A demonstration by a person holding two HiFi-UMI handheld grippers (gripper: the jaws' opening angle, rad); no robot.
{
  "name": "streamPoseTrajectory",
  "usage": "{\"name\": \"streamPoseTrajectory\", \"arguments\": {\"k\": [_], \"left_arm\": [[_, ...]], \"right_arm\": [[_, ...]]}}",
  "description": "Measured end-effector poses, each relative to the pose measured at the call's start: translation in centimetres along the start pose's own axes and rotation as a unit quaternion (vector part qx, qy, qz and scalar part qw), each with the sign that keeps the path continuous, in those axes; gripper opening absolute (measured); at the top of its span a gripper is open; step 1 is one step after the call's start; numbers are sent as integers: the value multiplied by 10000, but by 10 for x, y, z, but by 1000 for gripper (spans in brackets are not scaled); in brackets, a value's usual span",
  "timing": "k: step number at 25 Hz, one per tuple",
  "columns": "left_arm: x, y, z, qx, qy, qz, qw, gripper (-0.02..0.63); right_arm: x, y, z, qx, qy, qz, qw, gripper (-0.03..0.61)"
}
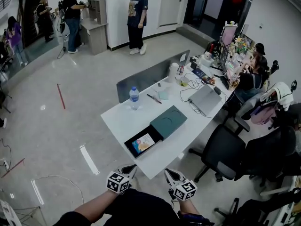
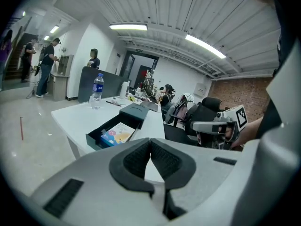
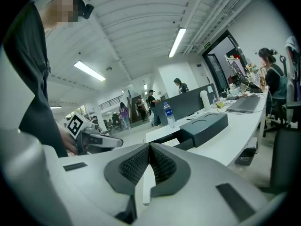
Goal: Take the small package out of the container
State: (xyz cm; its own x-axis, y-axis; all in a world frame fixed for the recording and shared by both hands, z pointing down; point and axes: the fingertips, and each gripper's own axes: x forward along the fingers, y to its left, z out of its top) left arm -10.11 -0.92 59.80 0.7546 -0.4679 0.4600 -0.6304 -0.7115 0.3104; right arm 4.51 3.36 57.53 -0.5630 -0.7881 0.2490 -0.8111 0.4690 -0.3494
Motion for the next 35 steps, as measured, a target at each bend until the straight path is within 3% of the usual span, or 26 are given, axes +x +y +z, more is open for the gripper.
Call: {"name": "streamPoseTrajectory", "arguments": {"k": [16, 35], "left_arm": [[16, 69, 36, 228, 66, -478, 9986, 9], [51, 76, 37, 137, 637, -540, 9964, 9]], "right_arm": [[49, -7, 26, -6, -193, -721, 9972, 26], [85, -45, 32, 265, -25, -385, 9989, 26]]}}
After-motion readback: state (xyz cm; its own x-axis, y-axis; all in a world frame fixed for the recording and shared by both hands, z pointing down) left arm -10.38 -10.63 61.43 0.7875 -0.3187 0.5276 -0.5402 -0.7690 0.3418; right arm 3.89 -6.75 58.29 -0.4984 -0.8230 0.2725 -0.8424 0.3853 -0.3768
